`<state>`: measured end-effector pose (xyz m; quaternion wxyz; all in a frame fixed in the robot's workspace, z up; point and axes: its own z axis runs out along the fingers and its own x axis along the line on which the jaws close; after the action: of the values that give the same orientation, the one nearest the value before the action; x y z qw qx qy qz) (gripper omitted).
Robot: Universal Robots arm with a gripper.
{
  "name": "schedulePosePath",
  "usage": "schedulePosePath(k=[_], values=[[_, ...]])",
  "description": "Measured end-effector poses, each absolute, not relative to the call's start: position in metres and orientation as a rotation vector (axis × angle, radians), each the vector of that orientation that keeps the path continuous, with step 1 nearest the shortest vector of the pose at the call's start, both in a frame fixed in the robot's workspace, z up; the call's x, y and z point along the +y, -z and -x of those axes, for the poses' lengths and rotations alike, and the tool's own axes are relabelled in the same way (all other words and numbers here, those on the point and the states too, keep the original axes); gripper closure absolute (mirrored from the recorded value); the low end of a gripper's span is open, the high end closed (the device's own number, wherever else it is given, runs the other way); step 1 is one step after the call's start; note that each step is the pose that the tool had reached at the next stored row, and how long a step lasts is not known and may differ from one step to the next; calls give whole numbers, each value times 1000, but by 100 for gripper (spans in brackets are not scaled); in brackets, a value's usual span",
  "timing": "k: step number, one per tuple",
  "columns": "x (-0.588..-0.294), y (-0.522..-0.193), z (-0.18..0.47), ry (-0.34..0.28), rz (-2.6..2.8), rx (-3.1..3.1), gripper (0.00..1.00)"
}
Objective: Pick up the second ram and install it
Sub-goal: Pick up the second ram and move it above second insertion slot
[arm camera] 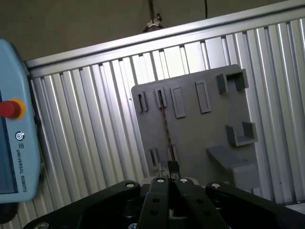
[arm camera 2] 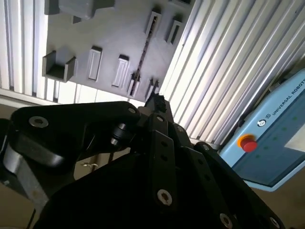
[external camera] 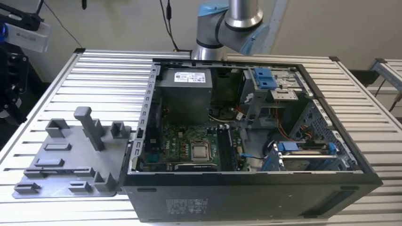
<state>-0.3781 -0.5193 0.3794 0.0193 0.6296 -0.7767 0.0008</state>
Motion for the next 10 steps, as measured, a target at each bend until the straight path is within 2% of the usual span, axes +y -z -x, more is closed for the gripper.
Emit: schedulePosePath(k=[10], values=[[-519, -378, 378, -1, -1985, -2386, 89]])
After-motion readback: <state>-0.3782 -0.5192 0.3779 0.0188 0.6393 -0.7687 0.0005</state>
